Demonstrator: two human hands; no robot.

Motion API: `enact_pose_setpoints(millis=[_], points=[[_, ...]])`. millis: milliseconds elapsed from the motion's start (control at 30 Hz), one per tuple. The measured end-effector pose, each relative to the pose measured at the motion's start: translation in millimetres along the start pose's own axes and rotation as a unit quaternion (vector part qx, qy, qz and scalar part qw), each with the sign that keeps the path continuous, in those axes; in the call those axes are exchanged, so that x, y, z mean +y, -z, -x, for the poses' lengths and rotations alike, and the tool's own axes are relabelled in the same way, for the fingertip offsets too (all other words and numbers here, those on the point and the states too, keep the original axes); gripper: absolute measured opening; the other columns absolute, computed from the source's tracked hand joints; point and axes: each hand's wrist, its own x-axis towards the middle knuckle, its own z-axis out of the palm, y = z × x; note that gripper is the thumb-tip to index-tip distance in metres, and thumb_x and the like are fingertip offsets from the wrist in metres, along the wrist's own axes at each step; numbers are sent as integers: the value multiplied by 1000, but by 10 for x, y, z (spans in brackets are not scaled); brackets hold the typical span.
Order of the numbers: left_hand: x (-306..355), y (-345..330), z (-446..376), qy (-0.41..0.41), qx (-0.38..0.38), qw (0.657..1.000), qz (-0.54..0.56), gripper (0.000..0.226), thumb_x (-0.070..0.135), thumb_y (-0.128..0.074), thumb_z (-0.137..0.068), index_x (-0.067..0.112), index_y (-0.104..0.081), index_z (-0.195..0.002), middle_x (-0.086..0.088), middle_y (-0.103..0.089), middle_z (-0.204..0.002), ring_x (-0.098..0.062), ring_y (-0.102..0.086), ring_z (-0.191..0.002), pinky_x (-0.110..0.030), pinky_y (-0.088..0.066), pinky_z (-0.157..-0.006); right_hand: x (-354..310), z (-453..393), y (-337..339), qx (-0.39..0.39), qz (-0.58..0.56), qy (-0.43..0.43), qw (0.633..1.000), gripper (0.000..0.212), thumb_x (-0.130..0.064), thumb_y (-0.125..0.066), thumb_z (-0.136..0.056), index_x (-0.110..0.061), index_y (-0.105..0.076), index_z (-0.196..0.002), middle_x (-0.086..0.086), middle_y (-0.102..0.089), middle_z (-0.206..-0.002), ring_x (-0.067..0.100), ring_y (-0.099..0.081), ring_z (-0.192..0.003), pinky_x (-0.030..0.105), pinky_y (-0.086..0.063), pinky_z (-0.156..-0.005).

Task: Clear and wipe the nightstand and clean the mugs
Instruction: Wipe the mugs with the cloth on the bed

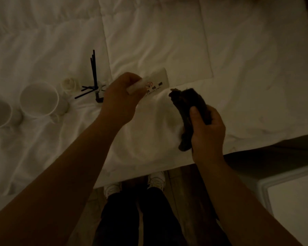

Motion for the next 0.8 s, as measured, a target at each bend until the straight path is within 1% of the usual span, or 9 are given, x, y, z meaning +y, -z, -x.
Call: enact_pose_setpoints(millis=[100,200,333,467,533,600,700,733,800], points=[[-54,-45,-134,-98,-16,983,-152,14,19,-65,-89,24,-64,-103,3,-66,-99,-16,-61,-89,-20,-45,-75,8,39,20,4,-21,-26,999,14,-41,-69,-79,-40,-66,-93,-8,-72,-89,20,-70,-81,33,-58,-62],[-165,-69,-184,-106,-60,960,-253,30,19,-63,-90,21,-60,-120,-5,-63,-122,-23,-58,-109,-25,-39,-89,-30,21,24,-2,-44,-38,998,14,-43,-70,-75,-43,-67,-89,0,-72,-91,31,-69,-83,43,-58,-66],[-192,-53,3,-124,-35,963,-238,63,26,-69,-86,21,-41,-142,-4,-36,-151,-23,-31,-138,-31,-26,-110,-94,-23,5,-10,-42,-10,999,15,-36,-70,-78,-40,-65,-92,-16,-72,-86,8,-69,-80,23,-55,-63],[-44,-72,370,-169,26,959,-224,56,30,-68,-86,16,-47,-135,-5,-46,-138,-23,-37,-127,-30,-31,-104,-250,11,-10,-40,-24,34,998,19,-32,-70,-80,-46,-63,-91,-22,-70,-88,1,-67,-83,16,-53,-64],[73,-93,519,-98,5,984,-146,45,35,-63,-90,19,-50,-131,2,-54,-126,-13,-49,-115,-24,-41,-93,-331,60,-28,-65,12,71,995,22,-35,-71,-78,-45,-61,-95,-13,-69,-94,7,-67,-88,21,-55,-69],[278,-25,640,80,-82,988,101,37,43,-55,-93,22,-54,-123,3,-64,-118,-8,-64,-102,-25,-51,-85,-453,184,-38,-111,66,140,982,28,-38,-70,-76,-39,-57,-100,0,-63,-105,11,-63,-95,24,-53,-79],[543,229,763,224,-219,835,453,59,55,-51,-83,14,-56,-125,-11,-67,-122,-24,-65,-111,-39,-56,-85,-757,363,-48,-193,149,234,941,39,-36,-74,-73,-26,-61,-108,0,-50,-117,0,-51,-108,14,-44,-90],[610,325,809,216,-227,815,487,61,54,-51,-83,11,-55,-126,-13,-66,-122,-28,-63,-113,-39,-56,-84,-874,434,-48,-222,177,245,927,45,-36,-77,-72,-20,-63,-112,1,-46,-121,4,-50,-111,16,-45,-92],[757,536,886,174,-219,833,478,55,43,-55,-87,5,-53,-127,-16,-66,-120,-31,-63,-113,-36,-56,-82,-1138,562,-52,-271,188,265,906,53,-39,-73,-75,-14,-61,-120,3,-44,-125,14,-50,-114,25,-46,-95]])
